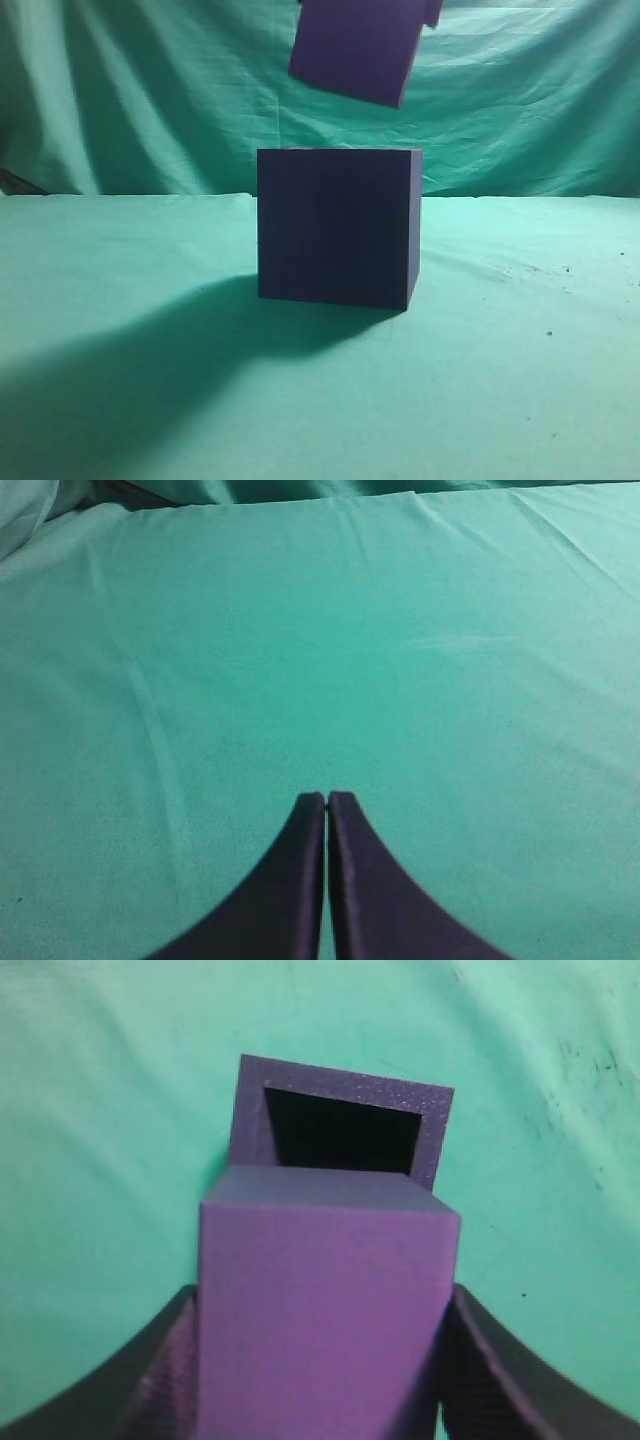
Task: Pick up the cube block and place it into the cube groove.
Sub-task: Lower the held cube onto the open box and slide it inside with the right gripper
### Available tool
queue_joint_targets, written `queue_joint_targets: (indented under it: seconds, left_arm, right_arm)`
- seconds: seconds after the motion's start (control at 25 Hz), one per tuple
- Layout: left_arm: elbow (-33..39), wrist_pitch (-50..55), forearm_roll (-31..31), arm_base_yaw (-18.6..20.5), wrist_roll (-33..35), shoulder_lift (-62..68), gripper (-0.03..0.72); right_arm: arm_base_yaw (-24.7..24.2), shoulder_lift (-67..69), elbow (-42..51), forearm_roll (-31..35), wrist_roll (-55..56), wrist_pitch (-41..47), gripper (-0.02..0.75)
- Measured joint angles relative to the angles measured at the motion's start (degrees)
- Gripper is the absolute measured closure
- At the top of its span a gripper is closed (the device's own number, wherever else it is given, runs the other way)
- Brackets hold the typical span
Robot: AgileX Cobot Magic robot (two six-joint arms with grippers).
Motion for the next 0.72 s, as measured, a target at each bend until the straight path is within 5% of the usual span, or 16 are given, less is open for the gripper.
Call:
queue_joint_targets:
  seconds: [0.72]
  left_arm:
    - [0.0,0.0,0.0,0.0,0.0,0.0,0.688]
  right_arm:
    - [0.0,8.68,-8.61,-2.38,2.81,4.08,0.316]
